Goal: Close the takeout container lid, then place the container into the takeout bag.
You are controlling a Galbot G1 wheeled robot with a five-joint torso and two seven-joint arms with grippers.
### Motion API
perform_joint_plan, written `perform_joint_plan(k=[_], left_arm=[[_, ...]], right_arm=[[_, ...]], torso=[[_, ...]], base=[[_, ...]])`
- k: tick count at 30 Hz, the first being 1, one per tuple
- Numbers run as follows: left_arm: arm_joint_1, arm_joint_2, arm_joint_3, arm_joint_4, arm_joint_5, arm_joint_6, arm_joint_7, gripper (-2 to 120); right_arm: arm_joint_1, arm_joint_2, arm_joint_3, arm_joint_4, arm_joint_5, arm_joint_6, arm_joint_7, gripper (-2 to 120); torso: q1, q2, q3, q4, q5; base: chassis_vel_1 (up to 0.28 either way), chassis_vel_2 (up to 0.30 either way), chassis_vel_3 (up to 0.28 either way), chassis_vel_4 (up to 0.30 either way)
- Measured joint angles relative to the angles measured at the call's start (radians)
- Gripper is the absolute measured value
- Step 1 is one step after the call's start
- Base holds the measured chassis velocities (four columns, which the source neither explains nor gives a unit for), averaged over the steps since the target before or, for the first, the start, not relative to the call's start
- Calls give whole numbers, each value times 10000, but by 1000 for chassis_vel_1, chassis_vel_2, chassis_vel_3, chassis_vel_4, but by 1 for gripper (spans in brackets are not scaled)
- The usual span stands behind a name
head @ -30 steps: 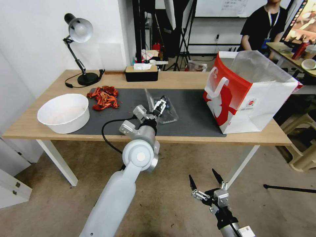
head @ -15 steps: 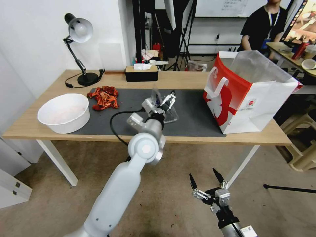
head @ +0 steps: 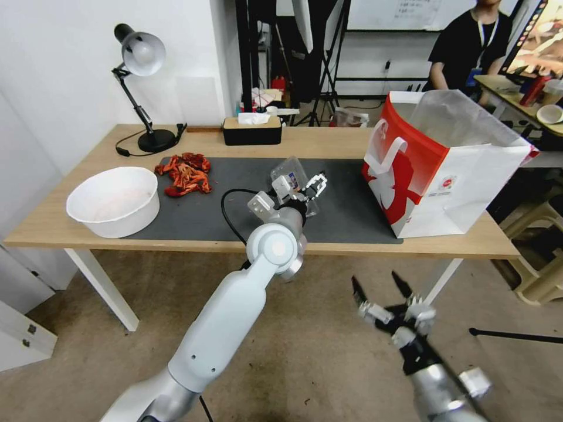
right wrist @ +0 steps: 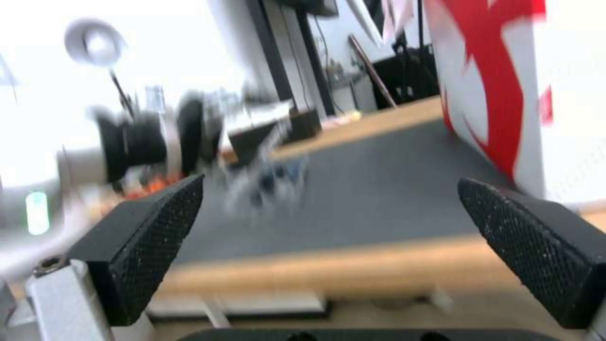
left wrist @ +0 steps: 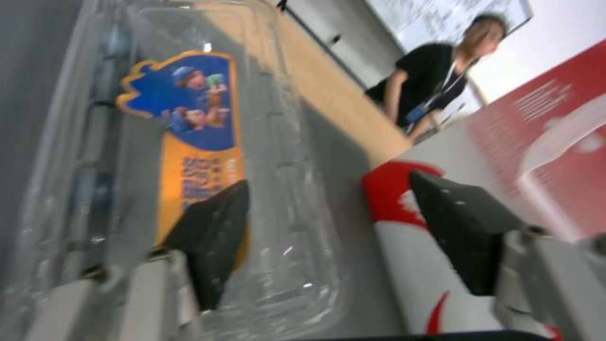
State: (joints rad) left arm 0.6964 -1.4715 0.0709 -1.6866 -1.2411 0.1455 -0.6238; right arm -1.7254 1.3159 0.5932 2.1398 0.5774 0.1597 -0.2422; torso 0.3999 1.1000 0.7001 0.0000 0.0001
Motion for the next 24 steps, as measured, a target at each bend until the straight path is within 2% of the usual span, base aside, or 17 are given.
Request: perform_joint_plan(k=[1, 4, 5, 8, 9, 12, 13, 16, 17, 18, 19, 24], left_arm=[[0, 0, 0, 0, 0, 0, 0, 66], [-124, 82, 239, 193, 163, 370, -207, 51], [-124, 82, 239, 193, 163, 370, -207, 51], [-238, 75, 396, 343, 386, 540, -315, 35], [-238, 75, 396, 343, 386, 540, -315, 35], [-455, 34, 544, 618, 421, 574, -356, 23], [-455, 34, 544, 618, 421, 574, -356, 23], [-762, -88, 865, 951, 377, 583, -219, 8], [-762, -88, 865, 951, 377, 583, -219, 8], [-786, -92, 891, 988, 355, 589, -206, 3], [-790, -85, 903, 1013, 339, 598, -204, 0], [-739, 70, 856, 1042, 354, 602, -236, 0]], right_arm=[[0, 0, 0, 0, 0, 0, 0, 100], [767, -542, 328, 375, 2070, -798, 361, 100], [767, -542, 328, 375, 2070, -798, 361, 100], [1490, -965, 447, 598, 3777, -1336, 852, 100], [1490, -965, 447, 598, 3777, -1336, 852, 100], [2085, -1227, 526, 729, 5069, -1814, 1399, 100], [2085, -1227, 526, 729, 5069, -1814, 1399, 100], [2563, -1400, 631, 718, 6012, -2254, 2036, 100], [2563, -1400, 631, 718, 6012, -2254, 2036, 100], [2827, -1473, 528, 583, 6225, -2377, 2267, 100], [3191, -1546, 351, 368, 6457, -2504, 2512, 100], [4446, -1701, -281, -463, 6841, -2740, 3043, 100]], torso=[[0, 0, 0, 0, 0], [1, -1, 1, 2, 0], [1, -1, 1, 2, 0], [0, 0, 0, -1, 1], [0, 0, 0, -1, 1], [2, -1, 1, 4, 0], [2, -1, 1, 4, 0], [1, 0, 0, -11, -2], [1, 0, 0, -11, -2], [1, 0, -1, -10, -3], [1, -1, -1, -1, 3], [2, -1, 0, 3, 0]], base=[[0, 0, 0, 0], [0, 0, 0, 0], [0, 0, 0, 0], [0, 0, 0, 0], [0, 0, 0, 0], [0, 0, 0, 0], [0, 0, 0, 0], [0, 0, 0, 0], [0, 0, 0, 0], [0, 0, 0, 0], [0, 0, 0, 0], [0, 0, 0, 0]])
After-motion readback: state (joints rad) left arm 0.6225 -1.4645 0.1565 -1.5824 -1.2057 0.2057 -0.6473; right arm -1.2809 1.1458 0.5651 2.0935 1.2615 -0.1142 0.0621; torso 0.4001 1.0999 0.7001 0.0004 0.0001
